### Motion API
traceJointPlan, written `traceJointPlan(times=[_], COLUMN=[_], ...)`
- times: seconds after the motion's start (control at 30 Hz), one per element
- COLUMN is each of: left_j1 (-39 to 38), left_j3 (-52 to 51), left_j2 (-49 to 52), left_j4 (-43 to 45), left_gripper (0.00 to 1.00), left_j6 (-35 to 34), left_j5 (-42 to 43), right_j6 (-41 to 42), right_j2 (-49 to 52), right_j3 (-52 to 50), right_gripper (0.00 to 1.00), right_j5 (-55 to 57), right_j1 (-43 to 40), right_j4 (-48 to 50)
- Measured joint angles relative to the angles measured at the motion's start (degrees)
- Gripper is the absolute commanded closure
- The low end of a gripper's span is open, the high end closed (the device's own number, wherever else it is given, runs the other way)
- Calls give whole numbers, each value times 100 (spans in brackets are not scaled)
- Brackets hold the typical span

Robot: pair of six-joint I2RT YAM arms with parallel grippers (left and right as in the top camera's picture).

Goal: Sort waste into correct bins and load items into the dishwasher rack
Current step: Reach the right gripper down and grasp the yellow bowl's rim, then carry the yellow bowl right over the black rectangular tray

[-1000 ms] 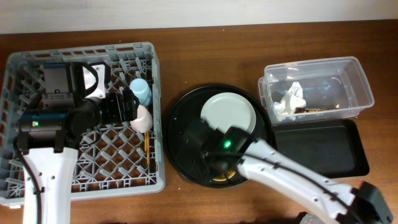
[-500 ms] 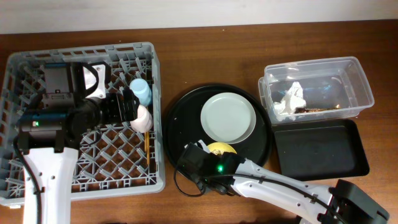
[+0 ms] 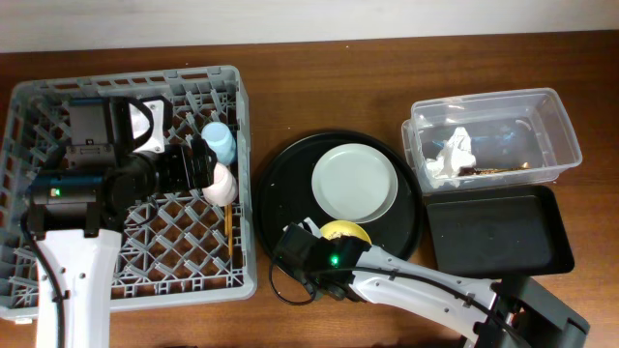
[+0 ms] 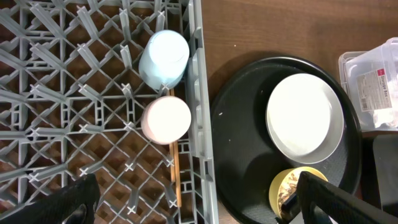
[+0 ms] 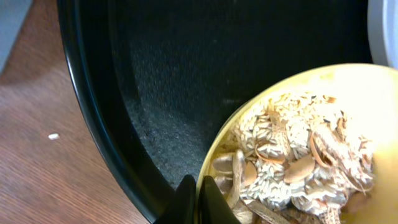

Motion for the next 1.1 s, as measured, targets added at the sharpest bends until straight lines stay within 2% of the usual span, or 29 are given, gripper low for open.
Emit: traceJointPlan(times=[0.1, 0.3, 0.53, 0.63, 0.77, 0.87, 1.1], left_j1=[0, 0, 0, 0, 0, 0, 0], left_j3=[0, 0, 0, 0, 0, 0, 0], left_j2=[0, 0, 0, 0, 0, 2, 2], left_j4=[0, 2, 0, 0, 4, 0, 2], left_gripper=[1, 0, 1, 1, 1, 1, 1], left_j6=[0, 0, 0, 0, 0, 0, 0], left_j5=[0, 0, 0, 2, 0, 0, 0], right_j6=[-26, -37, -37, -37, -170, -525, -1563], right_j2=[-22, -164, -612, -970, -1460, -1650, -1657], right_j3=[22, 612, 1652, 1805, 1814, 1840, 1786], right_gripper=[96, 96, 96, 96, 96, 96, 96], right_j5=[50, 437, 509, 212, -411, -1204, -3150], right_j1=[0, -109, -1137, -1998, -3641, -5040, -7696], right_j4=[-118, -1390, -2511, -2721, -2824, -2844, -2852])
